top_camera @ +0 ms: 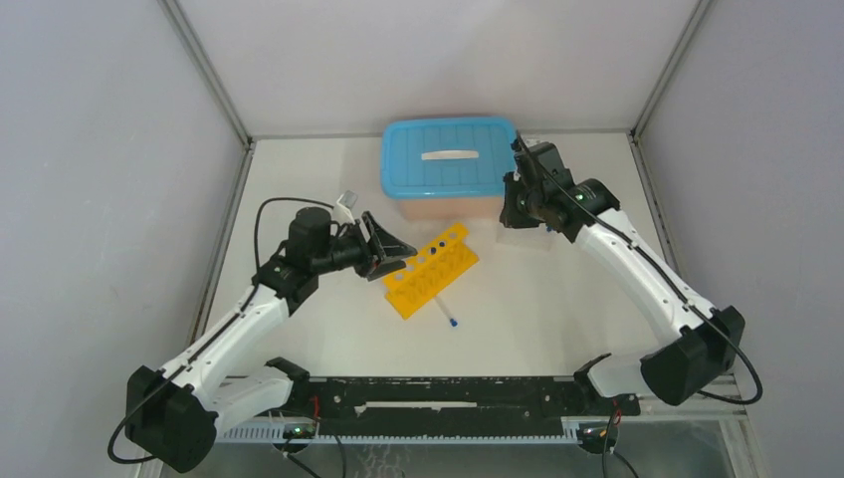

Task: Organize the chemistry lab equipment
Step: Insert the test tube into the slot of the test tube rack.

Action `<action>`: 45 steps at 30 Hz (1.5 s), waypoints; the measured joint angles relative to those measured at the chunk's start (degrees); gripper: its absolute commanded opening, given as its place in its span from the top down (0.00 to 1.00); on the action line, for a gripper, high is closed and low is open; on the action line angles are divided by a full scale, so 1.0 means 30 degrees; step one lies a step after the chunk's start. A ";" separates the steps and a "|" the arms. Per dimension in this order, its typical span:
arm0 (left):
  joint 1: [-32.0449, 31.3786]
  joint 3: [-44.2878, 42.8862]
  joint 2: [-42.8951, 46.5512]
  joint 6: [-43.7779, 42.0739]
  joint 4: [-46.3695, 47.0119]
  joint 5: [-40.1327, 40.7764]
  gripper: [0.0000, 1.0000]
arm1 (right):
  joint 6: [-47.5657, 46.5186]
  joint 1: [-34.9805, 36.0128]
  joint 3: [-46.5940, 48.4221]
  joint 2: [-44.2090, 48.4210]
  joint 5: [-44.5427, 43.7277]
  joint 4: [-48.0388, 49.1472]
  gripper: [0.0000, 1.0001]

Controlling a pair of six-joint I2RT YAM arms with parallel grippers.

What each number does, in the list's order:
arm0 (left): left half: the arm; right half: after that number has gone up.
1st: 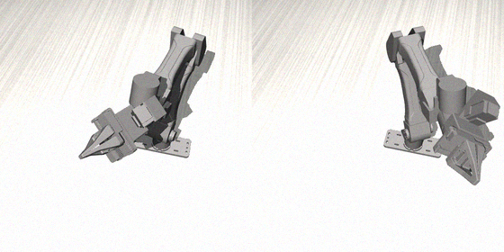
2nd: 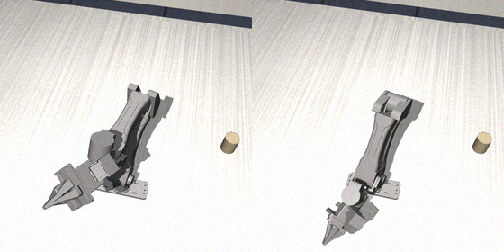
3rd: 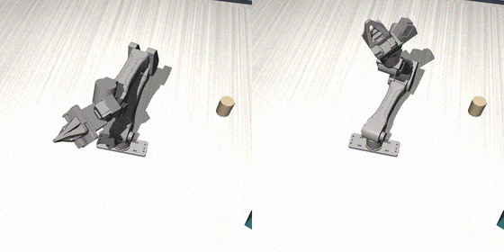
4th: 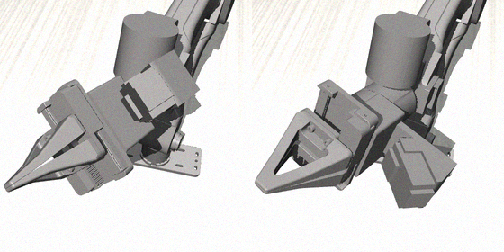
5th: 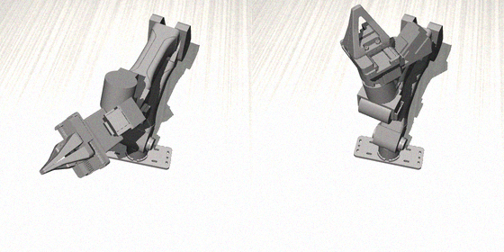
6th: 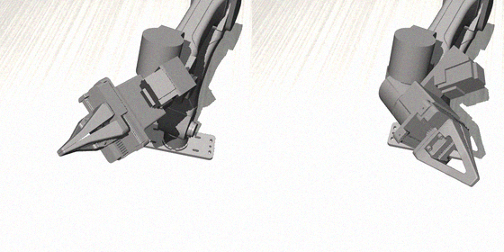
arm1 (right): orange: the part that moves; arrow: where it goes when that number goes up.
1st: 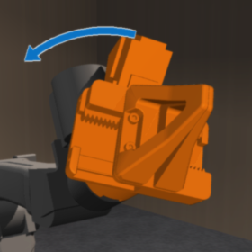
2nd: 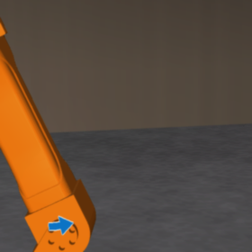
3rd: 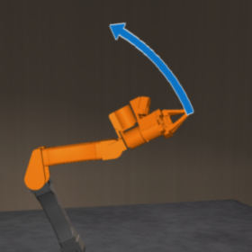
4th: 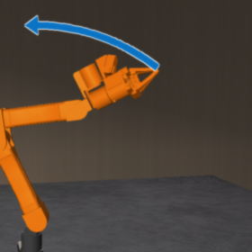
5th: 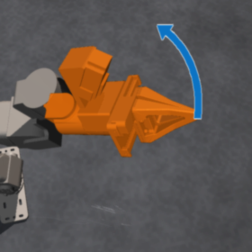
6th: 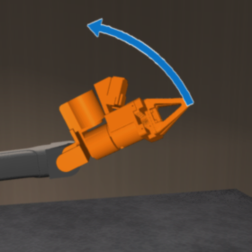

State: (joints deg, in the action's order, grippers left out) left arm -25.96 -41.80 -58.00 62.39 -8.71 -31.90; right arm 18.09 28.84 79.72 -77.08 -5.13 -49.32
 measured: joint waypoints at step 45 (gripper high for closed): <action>0.0109 -0.1253 0.0124 -0.1326 -0.1588 -0.0503 0.38 | -0.2157 -0.3177 0.5457 -0.9996 -0.1734 -0.5493 0.84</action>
State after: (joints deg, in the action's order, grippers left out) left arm -25.63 -45.56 -57.63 58.41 -13.47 -33.41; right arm 11.62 19.31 96.09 -107.07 -10.33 -65.80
